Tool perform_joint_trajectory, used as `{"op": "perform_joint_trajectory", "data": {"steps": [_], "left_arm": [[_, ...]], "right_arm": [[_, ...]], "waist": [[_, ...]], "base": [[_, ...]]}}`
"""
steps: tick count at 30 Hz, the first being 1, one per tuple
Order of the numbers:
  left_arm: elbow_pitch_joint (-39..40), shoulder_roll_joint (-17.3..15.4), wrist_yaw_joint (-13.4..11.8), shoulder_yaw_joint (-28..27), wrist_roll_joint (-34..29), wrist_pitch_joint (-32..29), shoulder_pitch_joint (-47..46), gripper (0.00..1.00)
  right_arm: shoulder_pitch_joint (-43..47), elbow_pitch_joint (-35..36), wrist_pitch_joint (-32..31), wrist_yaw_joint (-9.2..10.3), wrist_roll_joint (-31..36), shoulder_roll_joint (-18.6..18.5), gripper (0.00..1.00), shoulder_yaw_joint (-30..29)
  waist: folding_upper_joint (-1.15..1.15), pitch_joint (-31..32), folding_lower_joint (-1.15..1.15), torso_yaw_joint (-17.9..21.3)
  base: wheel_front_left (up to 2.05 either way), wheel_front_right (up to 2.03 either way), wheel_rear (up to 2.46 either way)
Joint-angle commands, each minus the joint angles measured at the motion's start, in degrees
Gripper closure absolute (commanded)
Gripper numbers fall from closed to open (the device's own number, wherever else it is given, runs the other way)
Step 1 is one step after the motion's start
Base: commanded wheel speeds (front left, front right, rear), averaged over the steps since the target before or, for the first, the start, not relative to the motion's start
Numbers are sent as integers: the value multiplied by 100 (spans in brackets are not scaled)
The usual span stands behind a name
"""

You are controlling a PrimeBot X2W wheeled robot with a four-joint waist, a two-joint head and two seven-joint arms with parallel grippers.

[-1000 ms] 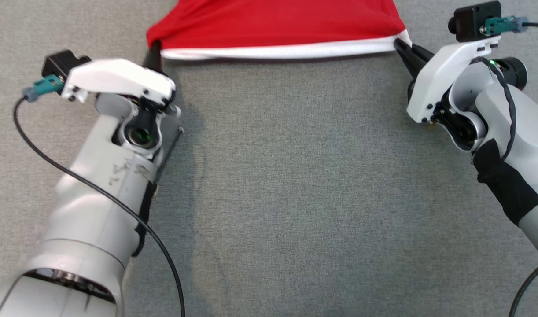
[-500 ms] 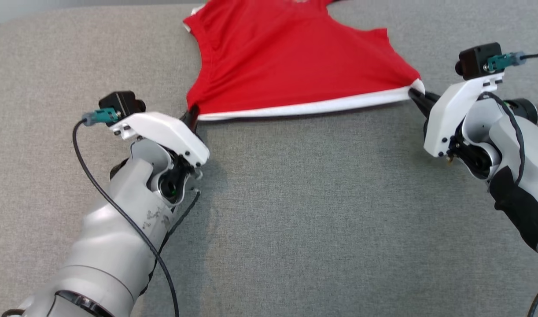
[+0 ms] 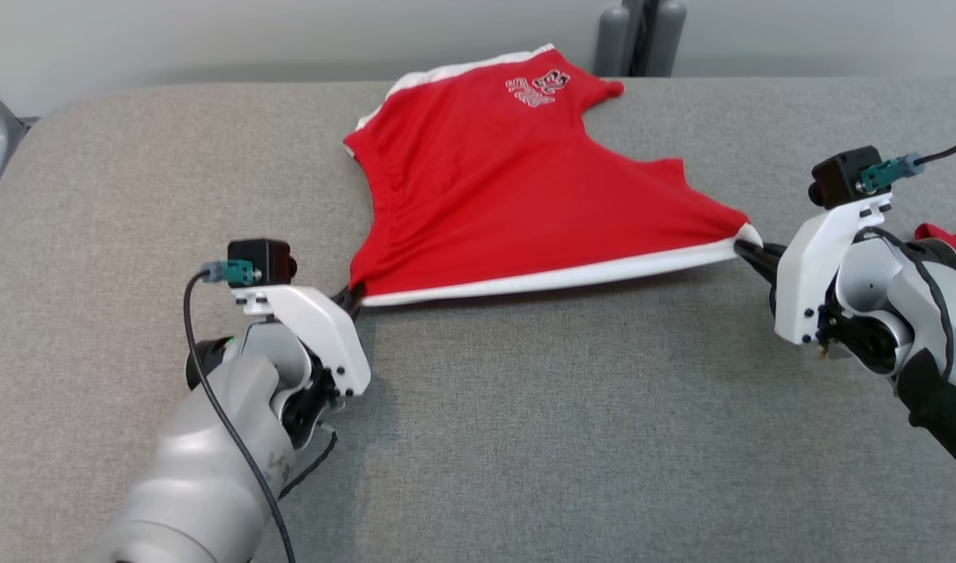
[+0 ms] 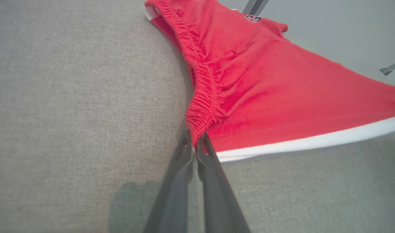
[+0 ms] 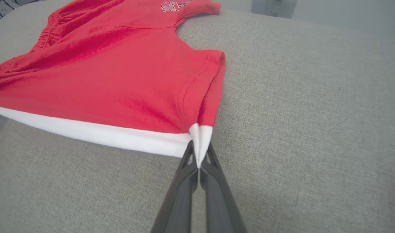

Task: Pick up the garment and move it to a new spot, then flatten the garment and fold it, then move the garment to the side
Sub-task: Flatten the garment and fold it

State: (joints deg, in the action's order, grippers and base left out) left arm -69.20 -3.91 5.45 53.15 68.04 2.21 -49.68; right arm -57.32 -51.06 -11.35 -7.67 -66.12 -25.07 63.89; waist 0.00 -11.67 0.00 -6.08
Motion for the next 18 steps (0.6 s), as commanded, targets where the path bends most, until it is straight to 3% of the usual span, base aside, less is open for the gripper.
{"op": "perform_joint_trajectory", "data": {"steps": [1,7,18], "left_arm": [[-52,-188,17,52,-46,-39,149,100],[186,-389,160,377,-190,-410,541,100],[1173,-963,185,536,-25,-661,1320,100]], "right_arm": [[100,37,-36,33,-49,-227,100,67],[299,445,-238,35,-303,-582,100,362],[836,1270,-825,42,-887,-1340,100,621]], "waist": [[0,108,0,-25],[0,346,0,-22],[0,720,0,73]], "base": [[0,0,0],[0,0,0],[0,0,0]]}}
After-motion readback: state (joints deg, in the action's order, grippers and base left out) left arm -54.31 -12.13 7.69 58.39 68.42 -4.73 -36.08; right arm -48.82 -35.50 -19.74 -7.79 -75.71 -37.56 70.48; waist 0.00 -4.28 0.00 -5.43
